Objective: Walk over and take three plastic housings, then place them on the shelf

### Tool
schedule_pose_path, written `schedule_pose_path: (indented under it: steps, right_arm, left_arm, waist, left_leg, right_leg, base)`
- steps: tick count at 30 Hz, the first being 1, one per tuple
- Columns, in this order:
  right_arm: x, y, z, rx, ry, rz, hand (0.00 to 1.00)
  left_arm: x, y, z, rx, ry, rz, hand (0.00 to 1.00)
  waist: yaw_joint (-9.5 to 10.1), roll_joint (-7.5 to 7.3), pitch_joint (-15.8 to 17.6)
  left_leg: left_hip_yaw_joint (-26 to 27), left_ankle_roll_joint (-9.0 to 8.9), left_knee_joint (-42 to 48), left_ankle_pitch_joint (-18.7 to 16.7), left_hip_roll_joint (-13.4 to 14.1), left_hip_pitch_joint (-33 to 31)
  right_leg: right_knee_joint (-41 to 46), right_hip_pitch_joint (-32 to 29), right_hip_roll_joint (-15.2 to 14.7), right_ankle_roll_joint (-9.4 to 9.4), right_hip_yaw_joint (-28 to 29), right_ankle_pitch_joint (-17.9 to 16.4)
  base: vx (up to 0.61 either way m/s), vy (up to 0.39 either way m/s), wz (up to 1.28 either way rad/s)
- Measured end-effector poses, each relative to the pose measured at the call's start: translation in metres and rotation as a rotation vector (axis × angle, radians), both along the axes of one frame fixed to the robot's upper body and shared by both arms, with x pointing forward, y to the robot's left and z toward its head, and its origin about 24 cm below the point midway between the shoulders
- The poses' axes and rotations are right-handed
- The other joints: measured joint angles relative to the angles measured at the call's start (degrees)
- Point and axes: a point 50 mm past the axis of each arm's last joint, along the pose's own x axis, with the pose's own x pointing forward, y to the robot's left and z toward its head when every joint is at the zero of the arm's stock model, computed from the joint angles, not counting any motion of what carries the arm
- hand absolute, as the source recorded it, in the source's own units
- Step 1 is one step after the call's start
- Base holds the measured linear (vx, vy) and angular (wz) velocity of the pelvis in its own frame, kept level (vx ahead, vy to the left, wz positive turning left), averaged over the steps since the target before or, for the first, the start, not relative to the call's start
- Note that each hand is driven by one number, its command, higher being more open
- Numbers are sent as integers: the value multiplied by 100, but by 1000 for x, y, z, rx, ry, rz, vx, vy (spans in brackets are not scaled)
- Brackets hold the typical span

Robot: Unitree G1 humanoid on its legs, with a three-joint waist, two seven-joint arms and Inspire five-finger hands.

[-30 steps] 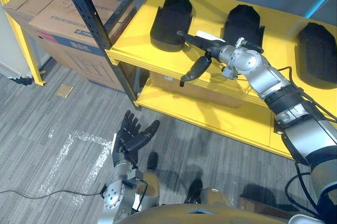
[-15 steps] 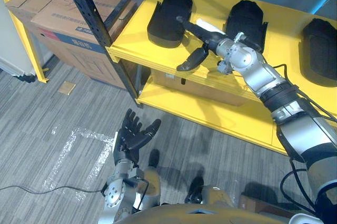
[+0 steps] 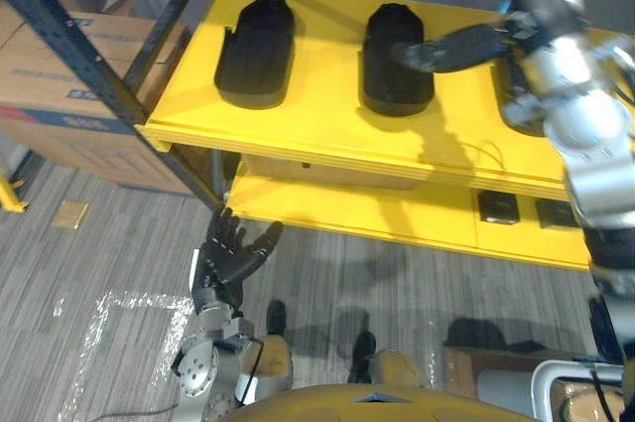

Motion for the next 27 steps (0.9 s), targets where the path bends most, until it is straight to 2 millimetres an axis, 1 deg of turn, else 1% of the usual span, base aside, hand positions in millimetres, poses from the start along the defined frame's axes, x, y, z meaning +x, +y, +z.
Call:
schedule_pose_path:
  steps: [1, 2, 3, 4, 5, 6, 7, 8, 9, 10, 11, 12, 13, 14, 15, 16, 18, 20, 22, 23, 24, 25, 26, 27]
  right_arm:
    - [-12, -24, -17, 97, -5, -92, 100]
    - [-22, -41, -33, 157, 6, -167, 100]
    - [-30, -52, -44, 189, 20, -214, 100]
    - [-48, -70, -67, 250, 61, -291, 100]
    - [-68, -83, -92, 324, 111, -348, 100]
    - [-79, -89, -105, 369, 135, -373, 100]
    - [-102, -96, -132, 446, 189, -439, 100]
    - [-117, -98, -150, 499, 239, -488, 100]
    - [-133, -99, -168, 539, 292, -541, 100]
    - [-152, -98, -189, 584, 363, -599, 100]
    - [-163, -97, -206, 638, 418, -633, 100]
    - [-165, -96, -214, 668, 441, -641, 100]
    - [-168, -94, -230, 731, 482, -648, 100]
    - [-169, -92, -241, 755, 523, -651, 100]
    - [-169, -90, -257, 780, 592, -653, 100]
    - [-169, -88, -266, 792, 629, -653, 100]
    - [-164, -74, -306, 865, 802, -623, 100]
    - [-163, -66, -321, 890, 880, -597, 100]
    - [-162, -52, -343, 917, 1009, -551, 100]
    - [-165, -46, -355, 942, 1085, -532, 100]
    - [-166, -43, -361, 970, 1121, -519, 100]
    - [-167, -37, -371, 1001, 1195, -498, 100]
    - [-170, -32, -380, 1025, 1262, -482, 100]
    - [-172, -29, -384, 1041, 1291, -475, 100]
  left_arm:
    - [-1, 7, 0, 13, 8, 46, 100]
    - [-3, 14, 0, 35, 19, 88, 100]
    - [-5, 19, 0, 67, 30, 120, 100]
    - [-9, 31, 1, 116, 49, 199, 100]
    - [-15, 45, 2, 149, 66, 297, 100]
    - [-19, 53, 2, 157, 74, 351, 100]
    - [-26, 68, 3, 168, 87, 457, 100]
    - [-32, 78, 4, 180, 97, 527, 100]
    - [-37, 87, 4, 190, 111, 582, 100]
    - [-44, 95, 0, 218, 154, 629, 100]
    - [-49, 100, -5, 262, 209, 654, 100]
    - [-52, 102, -8, 278, 238, 663, 100]
    - [-55, 103, -16, 299, 293, 673, 100]
    - [-58, 104, -23, 292, 332, 678, 100]
    - [-62, 105, -34, 283, 392, 690, 100]
    - [-64, 105, -40, 278, 424, 694, 100]
    - [-77, 102, -63, 255, 572, 679, 100]
    - [-83, 99, -73, 245, 634, 656, 100]
    - [-90, 91, -87, 230, 714, 583, 100]
    - [-93, 86, -95, 217, 753, 530, 100]
    - [-96, 84, -99, 203, 769, 504, 100]
    - [-102, 78, -107, 146, 792, 450, 100]
    - [-107, 71, -115, 53, 805, 399, 100]
    - [-109, 67, -119, 20, 811, 370, 100]
  waist:
    - [-121, -30, -81]
    - [-213, -46, -168]
    - [-276, -46, -231]
    - [-404, -29, -337]
    - [-521, -9, -422]
    - [-576, 9, -487]
    - [-684, 44, -611]
    - [-732, 73, -659]
    - [-781, 102, -675]
    - [-867, 164, -746]
    - [-896, 199, -776]
    - [-901, 208, -781]
    - [-901, 214, -819]
    - [-894, 207, -878]
    - [-855, 202, -945]
    - [-837, 196, -961]
    - [-823, 183, -1104]
    - [-813, 191, -1130]
    - [-746, 234, -1151]
    - [-677, 243, -1157]
    - [-650, 250, -1161]
    - [-621, 272, -1161]
    - [-571, 269, -1138]
    - [-555, 275, -1137]
  left_leg:
    - [76, 18, 17, -54, -31, 24]
    - [156, 30, 32, -96, -41, 40]
    - [184, 33, 42, -128, -47, 47]
    - [278, 31, 71, -209, -46, 85]
    - [382, 27, 115, -293, -41, 142]
    - [432, 17, 149, -338, -29, 146]
    - [520, 11, 212, -423, 1, 155]
    - [588, -9, 269, -490, 47, 189]
    - [648, -18, 319, -550, 55, 238]
    - [670, -33, 363, -621, 85, 264]
    - [719, -38, 382, -654, 91, 309]
    - [751, -37, 384, -663, 93, 330]
    - [776, -33, 405, -682, 95, 333]
    - [779, -33, 410, -684, 95, 322]
    - [778, -34, 410, -681, 94, 335]
    - [764, -34, 415, -677, 95, 342]
    - [674, -30, 344, -610, 79, 347]
    - [628, -24, 279, -549, 58, 353]
    - [567, -44, 134, -469, 27, 351]
    - [548, -37, 67, -421, 15, 355]
    - [528, -37, 31, -395, 7, 364]
    - [496, -15, -20, -342, -6, 388]
    - [481, -35, -108, -313, -20, 449]
    - [468, -17, -131, -292, -29, 469]
  right_leg:
    - [-14, 9, -14, 19, 92, 11]
    - [-50, 10, -24, 41, 151, 26]
    - [-74, 8, -26, 56, 202, 35]
    - [-97, 4, -26, 80, 297, 61]
    - [-104, 19, -25, 82, 414, 62]
    - [-114, 19, -24, 83, 441, 63]
    - [-156, 28, -8, 85, 528, 64]
    - [-168, 44, 6, 85, 596, 64]
    - [-177, 100, 17, 85, 646, 64]
    - [-189, 138, 24, 85, 674, 64]
    - [-192, 157, 34, 85, 733, 64]
    - [-193, 164, 34, 85, 755, 64]
    - [-207, 167, 34, 85, 775, 63]
    - [-232, 167, 33, 86, 774, 63]
    - [-255, 182, 12, 86, 771, 64]
    - [-249, 197, 5, 85, 760, 63]
    - [-258, 184, 0, 81, 681, 60]
    - [-262, 181, -1, 75, 639, 54]
    - [-260, 142, -4, 78, 571, 57]
    - [-261, 127, -5, 83, 552, 61]
    - [-260, 130, -7, 83, 539, 61]
    - [-262, 154, -13, 83, 502, 60]
    - [-273, 186, -15, 83, 485, 60]
    - [-282, 207, -19, 83, 468, 60]
  base:
    - [86, 44, -44]
    - [95, 45, -32]
    - [86, 32, -38]
    - [129, 44, -45]
    - [124, 39, -47]
    - [122, 26, -45]
    - [79, -1, -40]
    - [92, -11, -44]
    - [54, -17, -34]
    - [46, -8, -30]
    - [11, 2, -22]
    - [-21, 12, -22]
    - [-59, 7, -12]
    - [-72, 4, -8]
    - [-56, 6, 0]
    - [-60, 2, 9]
    - [-86, -12, 18]
    - [-67, -17, 16]
    - [-30, -12, 18]
    - [-22, -5, 11]
    - [-9, -4, 15]
    - [6, -3, 14]
    - [13, 0, 13]
    - [8, 1, 5]
